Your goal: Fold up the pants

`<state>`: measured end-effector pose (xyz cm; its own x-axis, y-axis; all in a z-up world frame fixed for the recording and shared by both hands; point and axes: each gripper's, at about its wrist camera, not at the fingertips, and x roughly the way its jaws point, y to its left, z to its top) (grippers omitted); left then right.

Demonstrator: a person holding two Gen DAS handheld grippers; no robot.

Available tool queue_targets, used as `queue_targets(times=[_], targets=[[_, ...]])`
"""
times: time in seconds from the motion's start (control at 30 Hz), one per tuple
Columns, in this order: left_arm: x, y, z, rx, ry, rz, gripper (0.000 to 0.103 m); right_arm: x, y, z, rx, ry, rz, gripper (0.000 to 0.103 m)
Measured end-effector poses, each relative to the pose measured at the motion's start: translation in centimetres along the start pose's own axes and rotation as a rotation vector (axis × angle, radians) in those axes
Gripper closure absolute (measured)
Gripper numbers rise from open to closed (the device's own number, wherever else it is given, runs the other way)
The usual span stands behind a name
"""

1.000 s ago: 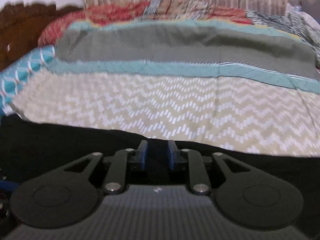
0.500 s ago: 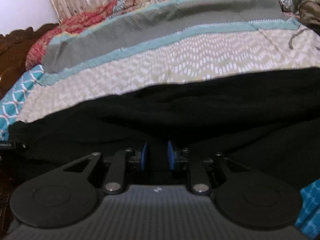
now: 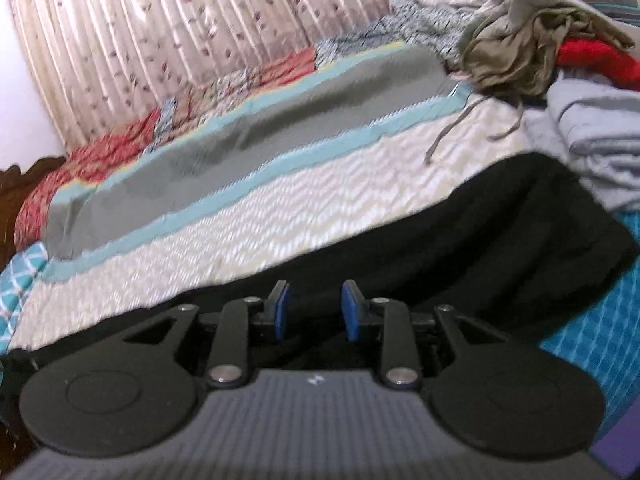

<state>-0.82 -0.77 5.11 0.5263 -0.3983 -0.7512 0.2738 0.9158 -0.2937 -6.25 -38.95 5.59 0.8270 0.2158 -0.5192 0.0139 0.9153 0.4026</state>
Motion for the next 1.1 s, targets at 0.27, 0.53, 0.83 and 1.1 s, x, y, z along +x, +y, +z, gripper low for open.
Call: queue_targets(times=[0.27, 0.53, 0.83, 1.1], targets=[[4.4, -3.8, -1.8, 0.108, 0.112, 0.044, 0.043, 2.8, 1.3, 1.8, -0.289, 0.036, -0.024, 0.071], [4.5, -4.2, -1.9, 0.1, 0.123, 0.072, 0.042, 7.6, 2.4, 0.2, -0.665, 0.243, 0.037, 0.06], [4.3, -4.3, -2.3, 0.097, 0.125, 0.084, 0.038, 8.8, 2.6, 2.1, -0.641, 0.122, -0.084, 0.101], [4.6, -4.4, -2.3, 0.094, 0.12, 0.077, 0.033, 7.6, 0.8, 4.1, -0.399, 0.149, 0.099, 0.081]])
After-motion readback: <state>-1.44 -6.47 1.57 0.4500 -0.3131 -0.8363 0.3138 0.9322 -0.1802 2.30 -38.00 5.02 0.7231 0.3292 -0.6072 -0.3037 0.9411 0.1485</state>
